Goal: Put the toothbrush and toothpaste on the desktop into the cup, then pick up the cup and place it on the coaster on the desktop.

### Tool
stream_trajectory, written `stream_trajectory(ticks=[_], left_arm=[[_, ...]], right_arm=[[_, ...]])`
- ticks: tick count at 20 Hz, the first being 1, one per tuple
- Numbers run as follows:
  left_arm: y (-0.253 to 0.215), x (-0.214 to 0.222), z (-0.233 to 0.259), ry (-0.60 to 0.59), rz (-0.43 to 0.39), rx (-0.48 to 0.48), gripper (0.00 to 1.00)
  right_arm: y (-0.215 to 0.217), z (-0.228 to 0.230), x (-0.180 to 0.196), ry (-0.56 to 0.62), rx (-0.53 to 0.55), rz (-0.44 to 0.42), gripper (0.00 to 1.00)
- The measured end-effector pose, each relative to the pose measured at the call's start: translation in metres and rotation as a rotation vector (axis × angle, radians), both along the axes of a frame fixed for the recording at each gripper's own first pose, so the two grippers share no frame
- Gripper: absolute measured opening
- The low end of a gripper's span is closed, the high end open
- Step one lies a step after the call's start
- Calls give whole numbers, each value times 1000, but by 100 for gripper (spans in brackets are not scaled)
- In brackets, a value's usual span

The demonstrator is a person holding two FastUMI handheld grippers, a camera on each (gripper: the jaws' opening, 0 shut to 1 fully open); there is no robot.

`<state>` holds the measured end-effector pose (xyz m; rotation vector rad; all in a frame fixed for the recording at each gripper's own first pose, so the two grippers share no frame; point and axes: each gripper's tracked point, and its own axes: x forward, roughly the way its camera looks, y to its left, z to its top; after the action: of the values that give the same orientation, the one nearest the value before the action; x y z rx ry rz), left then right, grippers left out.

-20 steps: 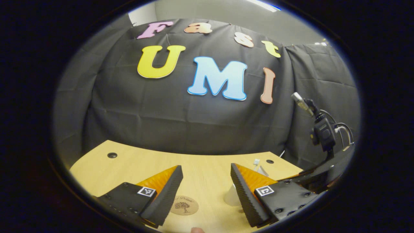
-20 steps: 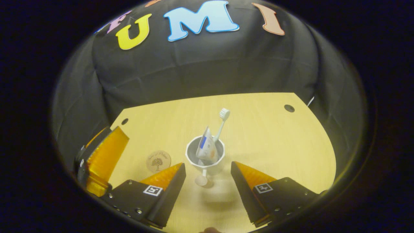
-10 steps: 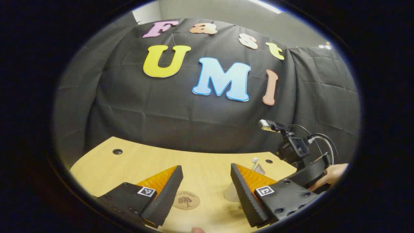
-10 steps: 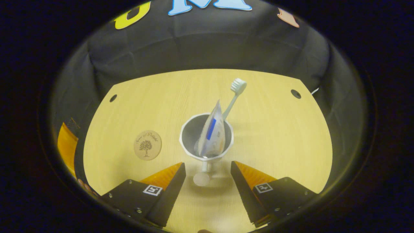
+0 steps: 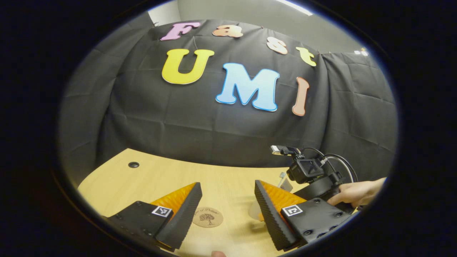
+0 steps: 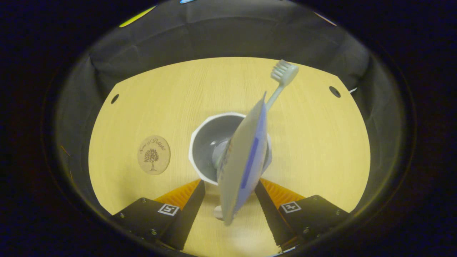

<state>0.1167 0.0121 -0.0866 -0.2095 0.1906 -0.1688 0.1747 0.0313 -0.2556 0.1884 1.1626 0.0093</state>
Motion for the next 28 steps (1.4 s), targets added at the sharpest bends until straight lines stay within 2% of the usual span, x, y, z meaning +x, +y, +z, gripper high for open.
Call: stream_trajectory(ticks=[1, 4, 5, 6, 7, 10, 11, 12, 13, 15, 19, 26, 28], left_arm=[[0, 0, 0, 0, 1, 0, 93], [5, -1, -3, 3, 8, 0, 96], [5, 0, -3, 5, 9, 0, 96], [5, 0, -4, 8, 5, -2, 93], [5, 0, -5, 12, 6, -2, 93], [5, 0, -7, 17, 4, -4, 96], [5, 0, -8, 18, 4, -4, 96], [6, 0, -8, 18, 4, -5, 96], [6, -1, -8, 19, 2, -5, 99], [6, 0, -9, 20, 4, -2, 96], [8, -3, -9, 20, 10, -4, 96], [20, -10, -14, 35, 37, -9, 96], [25, -14, -14, 37, 48, -11, 99]], right_arm=[[1, -3, 2, 1, -4, 5, 88], [1, -6, 4, 11, -7, 4, 84], [3, -7, 4, 18, 4, 7, 78], [3, -8, 3, 24, -1, 4, 79], [2, -9, 4, 28, -1, 4, 72], [0, -13, 4, 40, -8, 6, 65], [1, -13, 2, 46, -5, 12, 51], [1, -14, 1, 46, -9, 19, 51], [-2, -12, -2, 54, -19, 14, 46], [1, -13, -2, 57, -2, 9, 27], [0, -12, 0, 31, -5, 16, 23], [10, -1, -2, -2, -1, 45, 23], [18, 4, -4, -5, 12, 56, 23]])
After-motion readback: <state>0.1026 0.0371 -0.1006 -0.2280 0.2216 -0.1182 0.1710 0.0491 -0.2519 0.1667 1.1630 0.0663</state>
